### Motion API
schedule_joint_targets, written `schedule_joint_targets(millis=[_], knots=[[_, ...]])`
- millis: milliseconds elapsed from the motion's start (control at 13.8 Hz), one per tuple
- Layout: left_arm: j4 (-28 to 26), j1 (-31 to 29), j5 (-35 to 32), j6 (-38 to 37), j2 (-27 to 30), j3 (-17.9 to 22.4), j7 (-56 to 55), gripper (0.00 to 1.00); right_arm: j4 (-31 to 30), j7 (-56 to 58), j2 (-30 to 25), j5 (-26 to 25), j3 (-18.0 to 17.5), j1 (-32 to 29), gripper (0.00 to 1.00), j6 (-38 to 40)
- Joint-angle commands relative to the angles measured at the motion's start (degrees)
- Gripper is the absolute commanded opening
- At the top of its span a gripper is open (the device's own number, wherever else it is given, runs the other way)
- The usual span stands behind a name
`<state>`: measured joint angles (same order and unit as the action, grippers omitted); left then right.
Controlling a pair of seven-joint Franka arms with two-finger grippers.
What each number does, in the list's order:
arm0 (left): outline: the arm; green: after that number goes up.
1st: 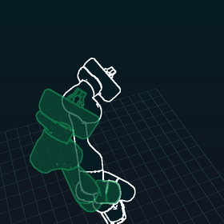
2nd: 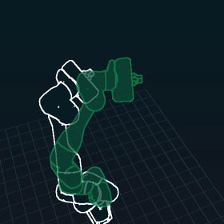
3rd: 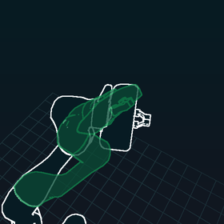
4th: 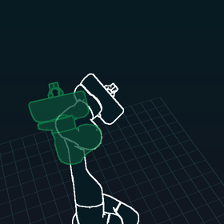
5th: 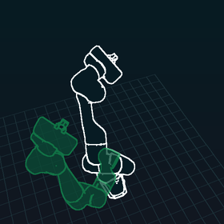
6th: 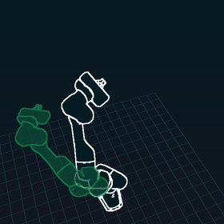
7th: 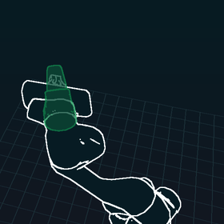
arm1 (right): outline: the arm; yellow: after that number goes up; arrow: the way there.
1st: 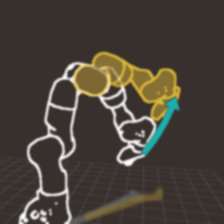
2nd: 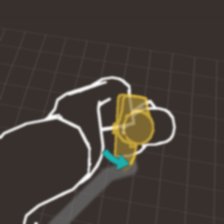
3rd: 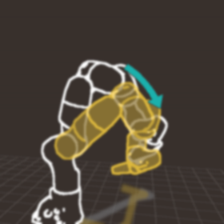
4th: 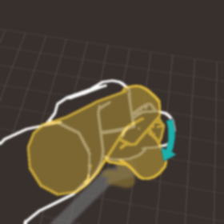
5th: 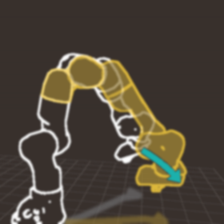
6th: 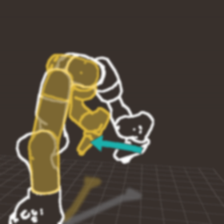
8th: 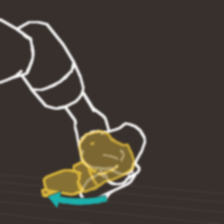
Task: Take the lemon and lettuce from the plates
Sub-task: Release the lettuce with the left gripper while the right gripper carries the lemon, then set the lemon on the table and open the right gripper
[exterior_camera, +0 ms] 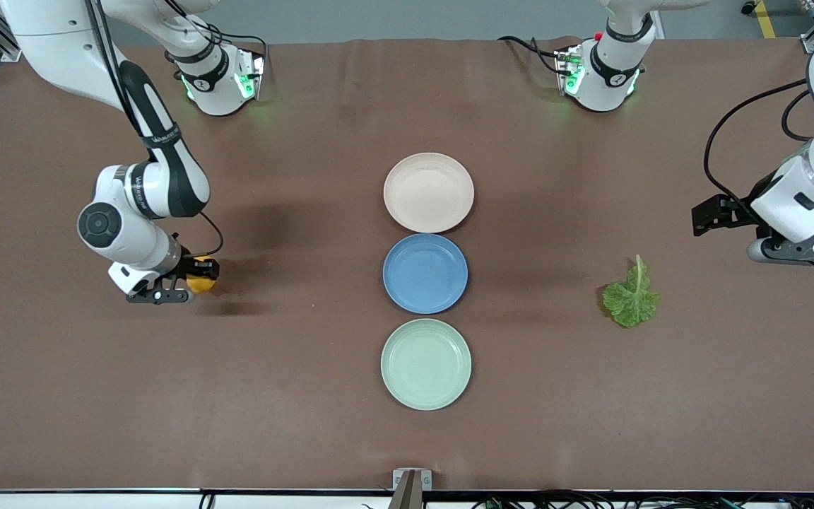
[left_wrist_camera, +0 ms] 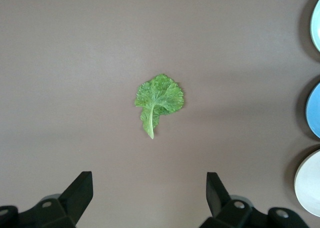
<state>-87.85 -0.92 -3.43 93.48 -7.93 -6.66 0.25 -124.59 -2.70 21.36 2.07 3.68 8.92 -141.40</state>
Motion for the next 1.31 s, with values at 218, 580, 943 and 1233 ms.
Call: schedule_joint_targets(millis=[218, 580, 943, 1233], knots=[[2.9, -0.5, 1.1, -1.3, 0.4, 0.0, 0.2, 1.00, -3.5, 2.2, -1.7, 1.4, -1.6, -0.3, 0.00, -0.9], [6.3, -0.6, 1.1, -4.6, 0.4, 0.2, 0.0, 1.00, -3.4, 5.0, -1.7, 1.5, -1.5, -1.4, 1.00, -0.6], [5.8, -2.6, 5.3, -8.8, 4.1, 0.3, -0.9, 1.00, 5.2, 5.1, -3.4, 1.5, -1.2, -1.5, 1.00, 12.6], [1.6, -2.4, 4.8, -10.8, 8.4, 0.4, -1.1, 1.00, 21.0, 5.5, -4.0, 1.3, -1.0, -5.7, 1.00, 33.0]])
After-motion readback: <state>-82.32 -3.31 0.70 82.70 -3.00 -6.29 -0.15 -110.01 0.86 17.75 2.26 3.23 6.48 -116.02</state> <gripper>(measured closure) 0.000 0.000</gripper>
